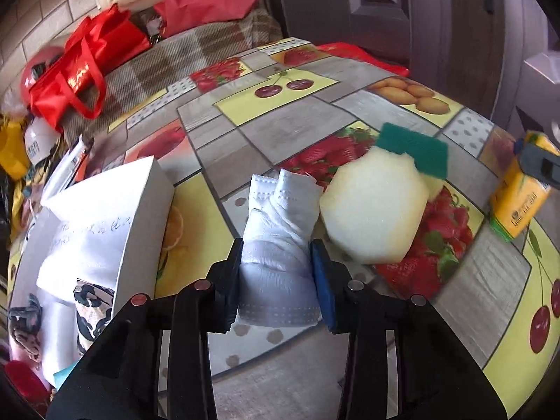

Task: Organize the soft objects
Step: 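Grasp the white sock with the left tool while the right tool lifts the yellow pack, then carry the white sock and yellow tissue pack over the white box with both tools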

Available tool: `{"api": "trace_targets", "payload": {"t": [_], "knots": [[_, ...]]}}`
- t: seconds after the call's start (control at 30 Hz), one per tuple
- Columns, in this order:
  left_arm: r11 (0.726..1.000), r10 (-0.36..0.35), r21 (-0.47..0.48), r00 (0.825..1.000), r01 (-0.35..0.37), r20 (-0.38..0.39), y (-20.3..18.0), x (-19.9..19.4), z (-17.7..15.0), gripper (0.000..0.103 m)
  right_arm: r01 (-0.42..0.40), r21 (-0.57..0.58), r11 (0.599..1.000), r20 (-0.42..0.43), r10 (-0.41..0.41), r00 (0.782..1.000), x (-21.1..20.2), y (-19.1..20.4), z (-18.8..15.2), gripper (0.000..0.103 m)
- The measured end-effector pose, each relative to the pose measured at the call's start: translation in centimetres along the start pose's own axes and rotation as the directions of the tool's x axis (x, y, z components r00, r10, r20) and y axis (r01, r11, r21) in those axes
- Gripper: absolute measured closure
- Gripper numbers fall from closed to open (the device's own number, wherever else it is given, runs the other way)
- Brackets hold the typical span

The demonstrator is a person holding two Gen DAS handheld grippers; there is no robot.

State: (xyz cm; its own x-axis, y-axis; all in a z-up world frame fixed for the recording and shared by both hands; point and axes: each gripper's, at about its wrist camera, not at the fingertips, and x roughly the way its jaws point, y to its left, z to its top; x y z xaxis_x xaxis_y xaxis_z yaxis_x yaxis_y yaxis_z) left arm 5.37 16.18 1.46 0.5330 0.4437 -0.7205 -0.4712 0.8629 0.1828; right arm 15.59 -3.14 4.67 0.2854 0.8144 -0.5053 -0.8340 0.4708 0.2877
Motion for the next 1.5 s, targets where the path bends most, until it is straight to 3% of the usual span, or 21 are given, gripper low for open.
{"api": "trace_targets", "payload": {"t": [0.27, 0.4, 0.57, 0.73, 0.93, 1.23, 1.5], "knots": [[1.0, -0.002, -0.001, 0.995, 0.002, 0.103, -0.1, -2.2, -0.5, 0.067, 0.042, 0.002, 0.999, 0.025, -0.043, 0.999, -0.3, 0.1, 0.0, 0.052], [0.999, -0.002, -0.048, 0.985, 0.011, 0.175, 0.5, -4.1, -1.2, 0.067, 0.086, -0.019, 0.996, 0.097, -0.083, 0.992, -1.5, 1.0, -0.2, 0.053], [0.994, -0.023, -0.092, 0.935, 0.059, 0.354, 1.2, -8.5, -3.6, 0.067, 0.05, -0.008, 0.999, 0.2, -0.047, 0.979, -3.6, 2.7, -1.0, 0.053], [0.994, -0.009, -0.092, 0.896, 0.056, 0.444, 1.8, -12.0, -6.3, 0.067, 0.043, -0.042, 0.998, 0.296, -0.028, 0.955, -5.4, 5.2, -1.7, 0.053], [0.988, -0.007, -0.132, 0.875, 0.08, 0.483, 3.3, -14.0, -8.4, 0.067, 0.041, -0.095, 0.995, 0.305, -0.01, 0.952, -5.5, 7.6, -2.2, 0.053], [0.982, 0.011, -0.169, 0.864, 0.086, 0.503, 4.4, -14.8, -9.5, 0.067, 0.072, -0.133, 0.989, 0.306, -0.028, 0.952, -5.2, 9.3, -2.8, 0.053], [0.98, 0.037, -0.188, 0.865, 0.067, 0.5, 5.5, -15.4, -10.4, 0.067, 0.081, -0.136, 0.987, 0.291, -0.038, 0.956, -4.7, 10.0, -3.0, 0.053]]}}
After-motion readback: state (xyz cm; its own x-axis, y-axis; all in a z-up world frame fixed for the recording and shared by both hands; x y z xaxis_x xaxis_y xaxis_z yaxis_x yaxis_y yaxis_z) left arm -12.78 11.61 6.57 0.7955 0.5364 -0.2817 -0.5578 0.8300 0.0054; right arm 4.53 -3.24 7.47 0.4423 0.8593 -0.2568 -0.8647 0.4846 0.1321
